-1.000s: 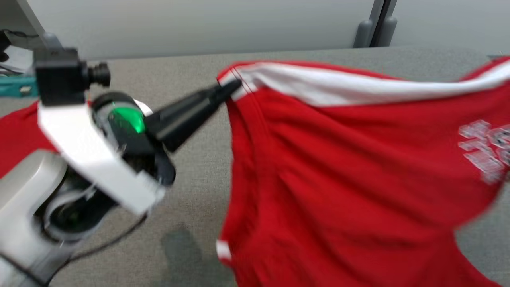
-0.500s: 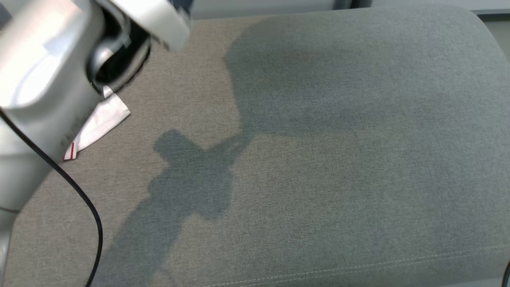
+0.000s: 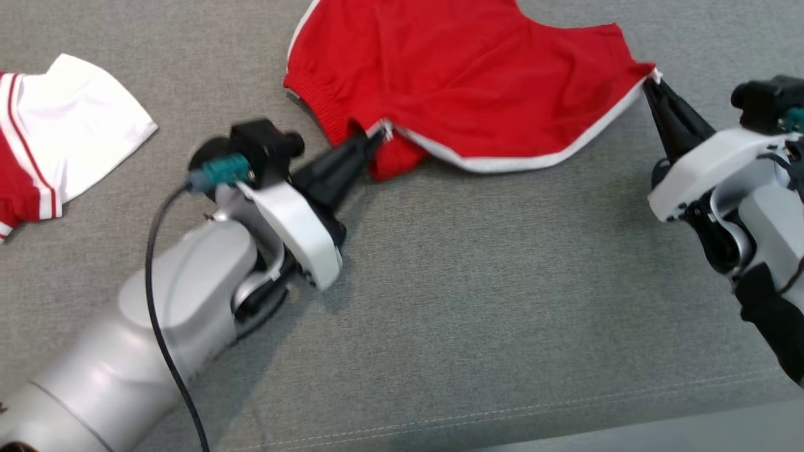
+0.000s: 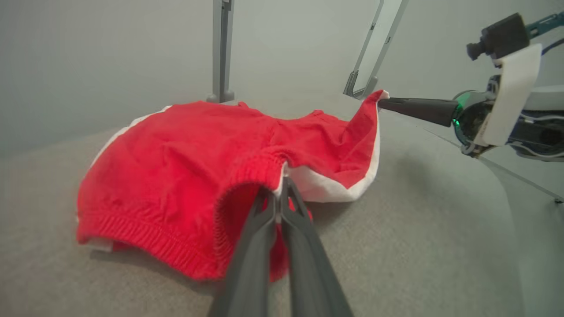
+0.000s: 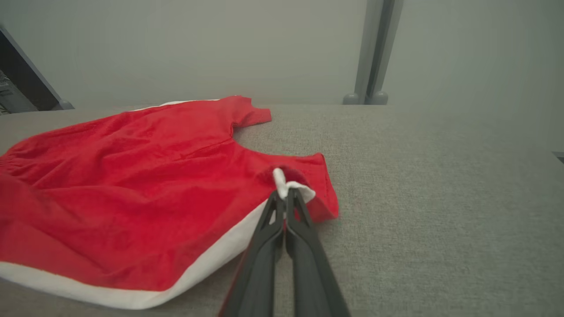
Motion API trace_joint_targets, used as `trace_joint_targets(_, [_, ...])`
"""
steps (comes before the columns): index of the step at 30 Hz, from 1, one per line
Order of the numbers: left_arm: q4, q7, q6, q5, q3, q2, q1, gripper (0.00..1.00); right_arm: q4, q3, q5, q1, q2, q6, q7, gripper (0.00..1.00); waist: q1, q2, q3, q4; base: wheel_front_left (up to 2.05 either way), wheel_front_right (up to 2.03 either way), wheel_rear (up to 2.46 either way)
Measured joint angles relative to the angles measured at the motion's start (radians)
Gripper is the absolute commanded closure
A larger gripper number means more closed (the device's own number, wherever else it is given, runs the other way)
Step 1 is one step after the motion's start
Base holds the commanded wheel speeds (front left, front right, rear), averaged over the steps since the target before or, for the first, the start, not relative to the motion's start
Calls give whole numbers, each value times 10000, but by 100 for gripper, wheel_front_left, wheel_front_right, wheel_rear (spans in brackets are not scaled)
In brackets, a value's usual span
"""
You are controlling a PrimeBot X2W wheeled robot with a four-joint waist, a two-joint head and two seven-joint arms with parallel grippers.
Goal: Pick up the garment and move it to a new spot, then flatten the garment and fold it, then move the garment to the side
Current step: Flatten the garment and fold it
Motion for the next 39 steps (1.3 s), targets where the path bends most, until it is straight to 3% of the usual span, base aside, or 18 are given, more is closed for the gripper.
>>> trace_joint_targets(6, [-819,0,0,562,-884,353,1016,100,-1110,-173,401,1118,-1152,0,-2,100,0,0,-297,413,0,0,0])
trace_joint_targets(10, [-1087,0,0,988,-1106,520,1608,100,-1620,-552,451,2344,-1534,0,-2,100,0,0,-680,674,0,0,0])
trace_joint_targets(18, [-968,0,0,1037,-1024,556,2513,100,-1553,-667,462,3992,-1517,0,0,100,0,0,-1229,944,0,0,0])
trace_joint_targets(28, [-368,2,-2,-88,-1641,612,3108,100,-1969,-1279,391,5788,-1425,2,0,100,0,0,-1606,880,0,0,0])
trace_joint_targets(33, [-424,12,0,-1450,-1791,663,3915,100,-1848,-1461,82,6219,-1076,2,0,100,0,0,-1950,695,0,0,0])
trace_joint_targets(38, [79,29,-2,-1503,-1994,644,4003,100,-1363,-1524,-117,6262,-546,2,0,100,-1,0,-2259,621,0,0,0])
trace_joint_targets(39, [222,27,-2,-1432,-2011,614,4004,89,-1250,-1532,-117,6269,-449,2,0,100,0,0,-2311,622,0,0,0])
